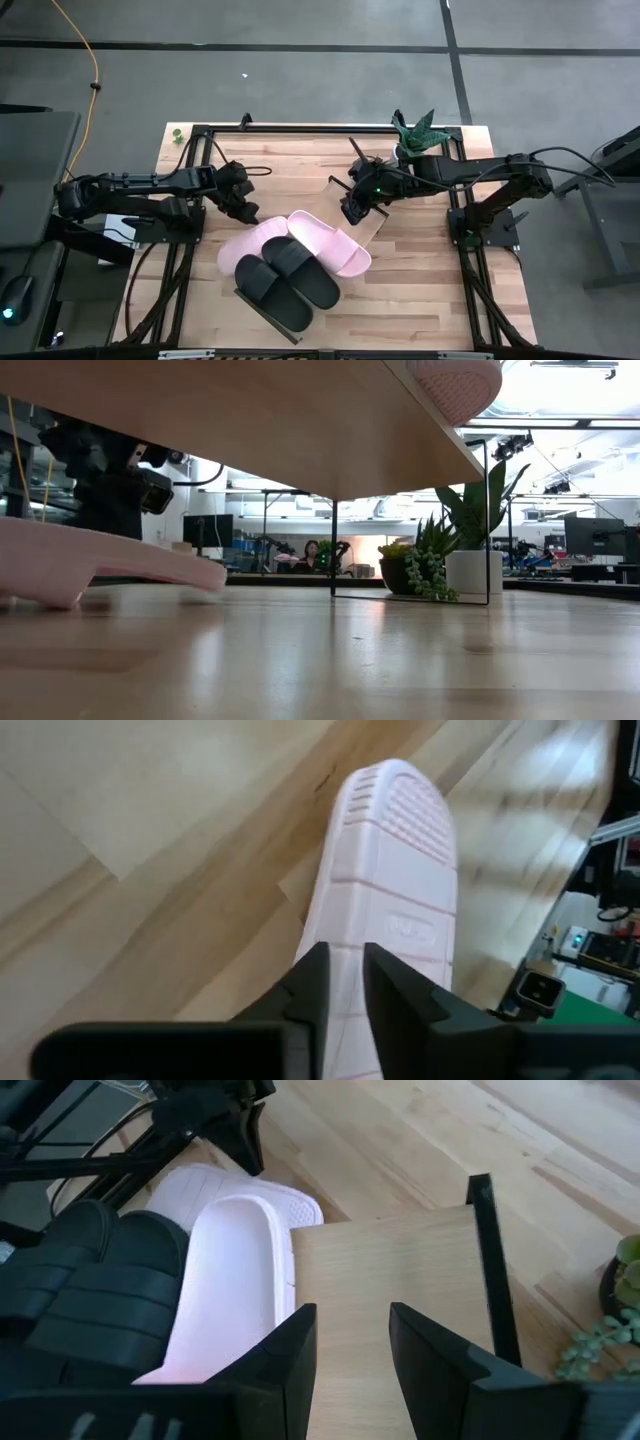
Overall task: Pick and place slides into the shelf
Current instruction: Put the pink slide on the shelf
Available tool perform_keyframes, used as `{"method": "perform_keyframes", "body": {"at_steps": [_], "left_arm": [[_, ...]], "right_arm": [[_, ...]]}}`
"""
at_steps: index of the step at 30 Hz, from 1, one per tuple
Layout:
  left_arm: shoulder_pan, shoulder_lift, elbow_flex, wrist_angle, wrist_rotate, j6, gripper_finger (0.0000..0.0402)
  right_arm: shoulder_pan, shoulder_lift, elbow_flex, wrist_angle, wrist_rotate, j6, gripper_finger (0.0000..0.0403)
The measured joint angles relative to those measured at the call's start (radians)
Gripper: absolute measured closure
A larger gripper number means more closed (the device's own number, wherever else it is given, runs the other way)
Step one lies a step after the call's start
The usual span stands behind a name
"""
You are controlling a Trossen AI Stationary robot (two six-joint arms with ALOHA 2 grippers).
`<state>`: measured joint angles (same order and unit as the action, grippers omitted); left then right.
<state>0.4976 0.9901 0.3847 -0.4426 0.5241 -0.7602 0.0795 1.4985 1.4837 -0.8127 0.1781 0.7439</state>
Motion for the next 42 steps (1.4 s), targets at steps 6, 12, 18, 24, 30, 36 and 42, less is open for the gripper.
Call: {"method": "perform_keyframes", "body": {"at_steps": [6, 12, 18, 24, 30, 36, 42], "left_arm": [[0.0, 0.0, 0.017, 0.0, -0.035, 0.037, 0.0289], [0.0, 0.0, 0.05, -0.039, -0.058, 0.076, 0.0247], [0.0, 0.0, 0.061, -0.142, 0.021, 0.058, 0.0213], [0.0, -0.078, 0.06, -0.306, -0.024, 0.03, 0.0205], [-0.001, -0.287, 0.06, -0.317, -0.091, -0.122, 0.0229], [-0.036, -0.485, 0.06, -0.356, -0.163, -0.298, 0.0255], [-0.185, -0.664, 0.074, -0.384, -0.284, -0.519, 0.0291]], "right_arm": [[0.0, 0.0, 0.0, 0.0, 0.021, 0.001, 0.0284], [0.0, 0.0, 0.0, 0.0, 0.028, 0.019, 0.0284], [-0.007, 0.0, 0.0, 0.0, 0.032, 0.032, 0.0284], [-0.007, 0.0, 0.0, 0.0, 0.04, 0.036, 0.0284], [-0.007, 0.0, 0.0, 0.001, 0.04, 0.017, 0.0284], [-0.007, 0.0, 0.0, 0.0, 0.033, -0.01, 0.0284], [-0.007, 0.0, 0.0, 0.001, 0.009, -0.043, 0.0284]]}}
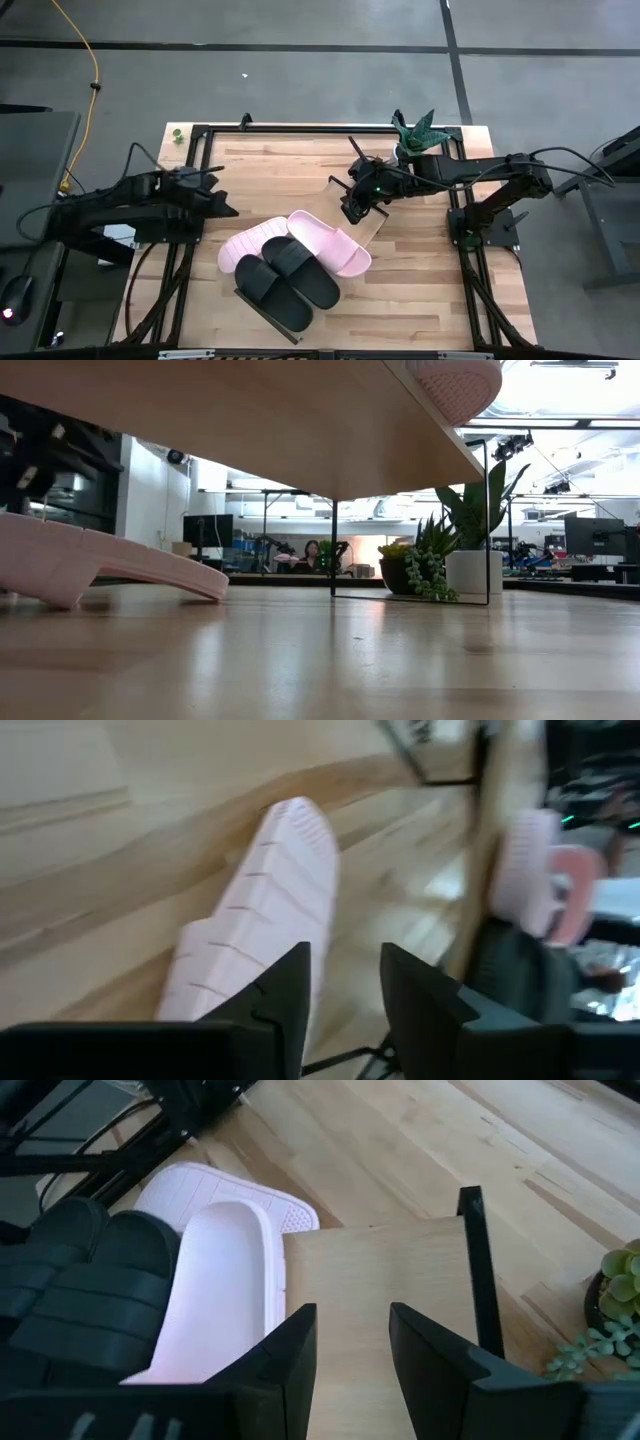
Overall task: Pick and place slides into the shelf
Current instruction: Put the pink slide on the shelf
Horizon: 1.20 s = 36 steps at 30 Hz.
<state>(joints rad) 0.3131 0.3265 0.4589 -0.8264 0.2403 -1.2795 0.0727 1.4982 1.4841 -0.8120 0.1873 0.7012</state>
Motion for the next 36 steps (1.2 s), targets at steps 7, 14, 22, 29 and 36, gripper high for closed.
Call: {"method": "perform_keyframes", "body": {"at_steps": [7, 14, 22, 29, 36], "left_arm": [[-0.211, -0.052, 0.105, -0.097, -0.255, -0.131, 0.0336], [-0.387, -0.039, 0.134, -0.088, -0.366, -0.239, 0.0359], [-0.599, 0.06, 0.139, 0.098, -0.498, -0.345, 0.0367], [-0.803, 0.151, 0.139, 0.256, -0.759, -0.445, 0.0367], [-1.03, 0.23, 0.139, 0.355, -1.038, -0.545, 0.0367]], "right_arm": [[0.0, 0.0, 0.0, -0.002, -0.016, -0.049, 0.0284], [0.0, 0.0, 0.0, -0.013, -0.037, -0.06, 0.0284], [0.016, 0.0, 0.0, -0.03, -0.049, -0.139, 0.0284], [0.02, 0.0, 0.0, -0.054, -0.116, -0.241, 0.0284], [0.02, 0.0, 0.0, -0.089, -0.17, -0.316, 0.0284]]}}
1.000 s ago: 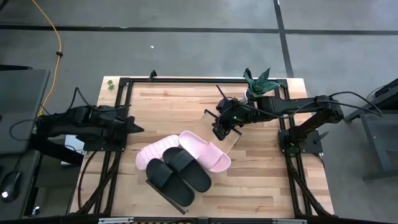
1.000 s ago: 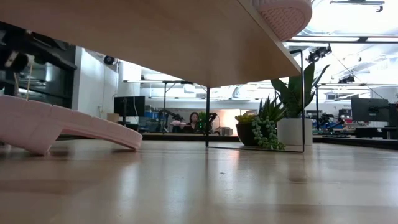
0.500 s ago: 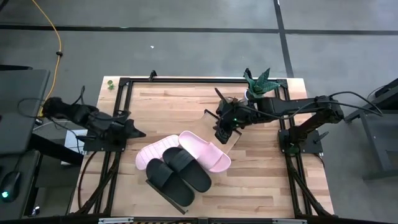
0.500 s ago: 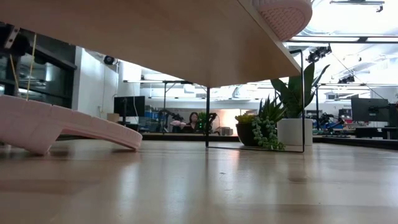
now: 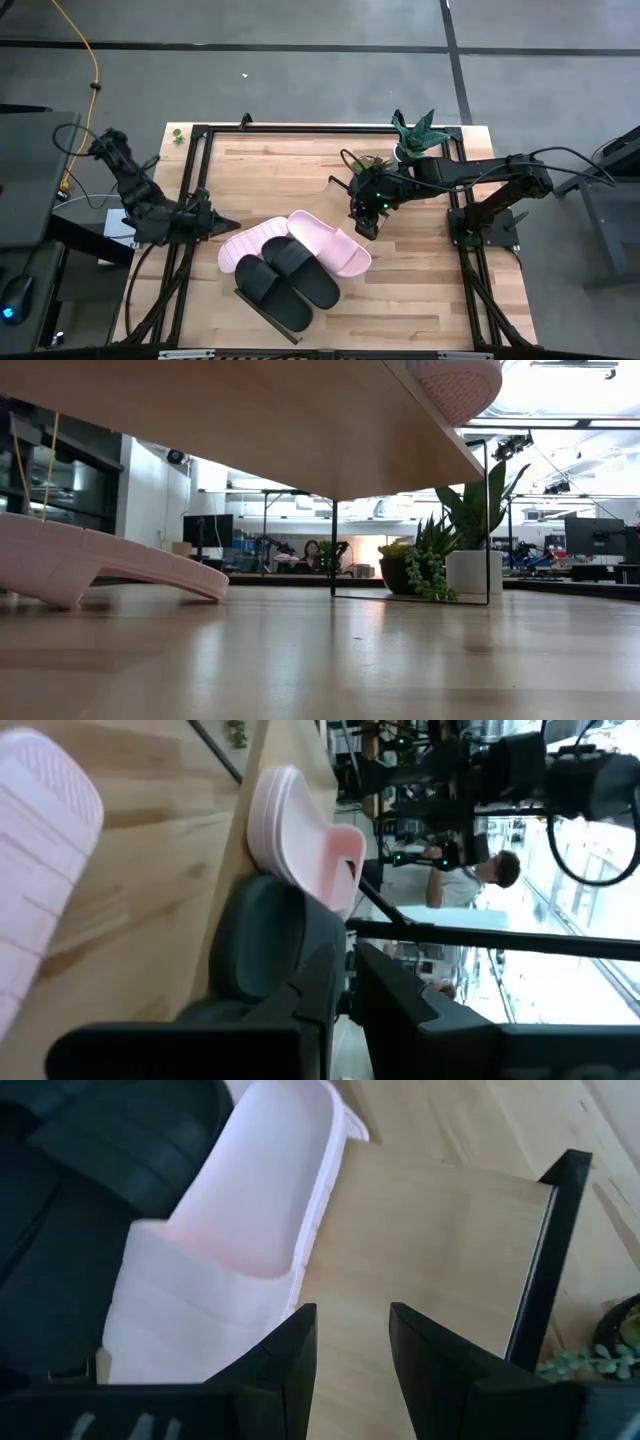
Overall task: Pick and place slides into the shelf
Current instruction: Put the pink slide on the shelf
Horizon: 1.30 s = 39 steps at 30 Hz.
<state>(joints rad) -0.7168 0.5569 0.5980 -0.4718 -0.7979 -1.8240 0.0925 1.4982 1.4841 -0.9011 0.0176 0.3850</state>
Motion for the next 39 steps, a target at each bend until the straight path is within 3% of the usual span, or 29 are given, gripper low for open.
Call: {"method": "perform_keyframes", "body": {"at_steps": [9, 16, 22, 30, 39], "left_arm": [[-0.233, 0.228, 0.024, 0.096, -0.255, -0.198, 0.0367], [-0.351, 0.36, 0.124, 0.011, -0.4, -0.297, 0.0367], [-0.392, 0.463, 0.164, -0.053, -0.441, -0.414, 0.0367], [-0.411, 0.588, 0.163, -0.056, -0.392, -0.56, 0.0367], [-0.451, 0.608, 0.163, -0.086, -0.47, -0.571, 0.0394]], "right_arm": [[0.0, 0.0, 0.0, -0.001, -0.032, -0.109, 0.0284], [0.0, 0.0, 0.0, -0.001, -0.055, -0.166, 0.0284], [-0.001, 0.0, 0.0, -0.001, -0.08, -0.177, 0.0284], [-0.001, 0.0, 0.0, -0.001, -0.102, -0.177, 0.0284], [-0.001, 0.0, 0.0, 0.0, -0.076, -0.093, 0.0284]]}}
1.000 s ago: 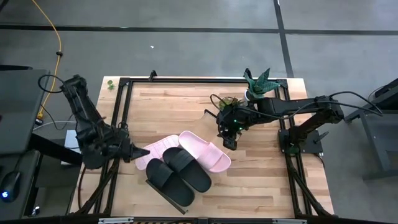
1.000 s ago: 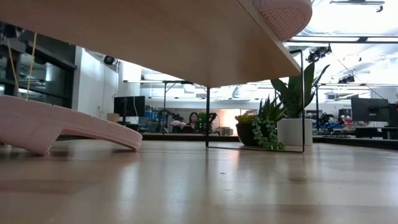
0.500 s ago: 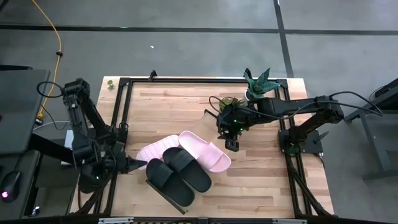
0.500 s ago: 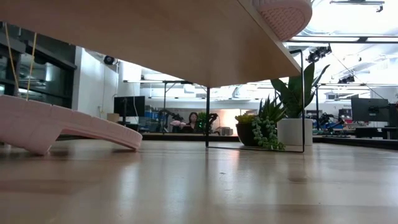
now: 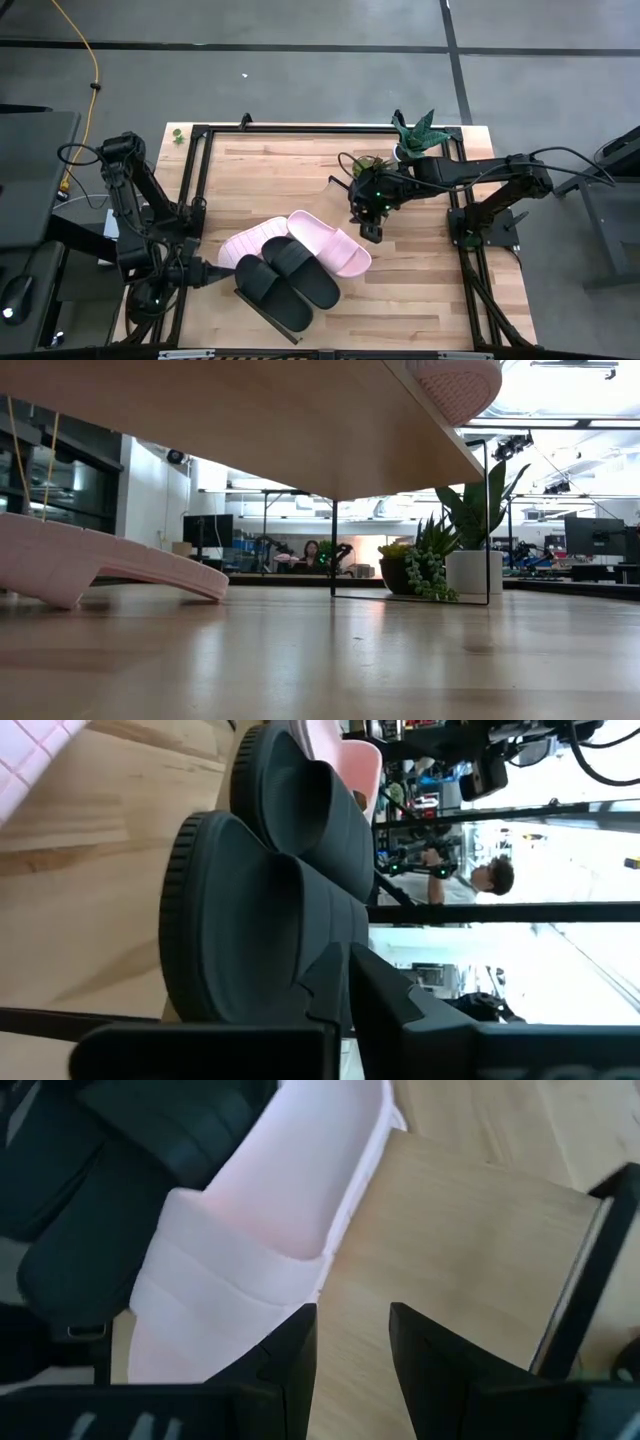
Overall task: Pick and place slides into the shelf
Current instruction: Put the pink slide on the shelf
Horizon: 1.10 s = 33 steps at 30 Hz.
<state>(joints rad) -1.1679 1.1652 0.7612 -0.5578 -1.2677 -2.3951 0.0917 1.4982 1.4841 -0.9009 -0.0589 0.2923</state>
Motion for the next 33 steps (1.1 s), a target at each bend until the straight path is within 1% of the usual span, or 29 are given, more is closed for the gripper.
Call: {"method": "perform_keyframes", "body": {"at_steps": [3, 8, 12, 19, 23, 26, 33], "left_arm": [[0.0, 0.0, 0.0, -0.004, 0.0, 0.0, 0.0397], [-0.006, 0.004, 0.0, -0.008, -0.009, 0.006, 0.0396], [-0.004, 0.017, 0.0, -0.01, -0.074, 0.005, 0.0399], [-0.004, 0.032, 0.0, 0.008, -0.154, 0.023, 0.0401], [0.0, 0.032, 0.0, 0.002, -0.233, 0.033, 0.0401], [0.038, 0.031, 0.0, 0.0, -0.275, 0.054, 0.0401], [0.132, 0.028, 0.0, -0.024, -0.27, 0.069, 0.0401]], "right_arm": [[0.0, 0.0, 0.0, 0.0, 0.024, 0.062, 0.0284], [0.0, 0.0, 0.0, 0.0, 0.024, 0.133, 0.0284], [0.0, 0.0, 0.0, 0.0, 0.031, 0.162, 0.0284], [0.0, 0.0, 0.0, 0.0, 0.058, 0.179, 0.0284], [0.0, 0.0, 0.0, 0.0, 0.058, 0.177, 0.0284], [0.0, 0.0, 0.0, 0.0, 0.066, 0.173, 0.0284], [0.0, 0.0, 0.0, 0.0, 0.064, 0.131, 0.0284]]}}
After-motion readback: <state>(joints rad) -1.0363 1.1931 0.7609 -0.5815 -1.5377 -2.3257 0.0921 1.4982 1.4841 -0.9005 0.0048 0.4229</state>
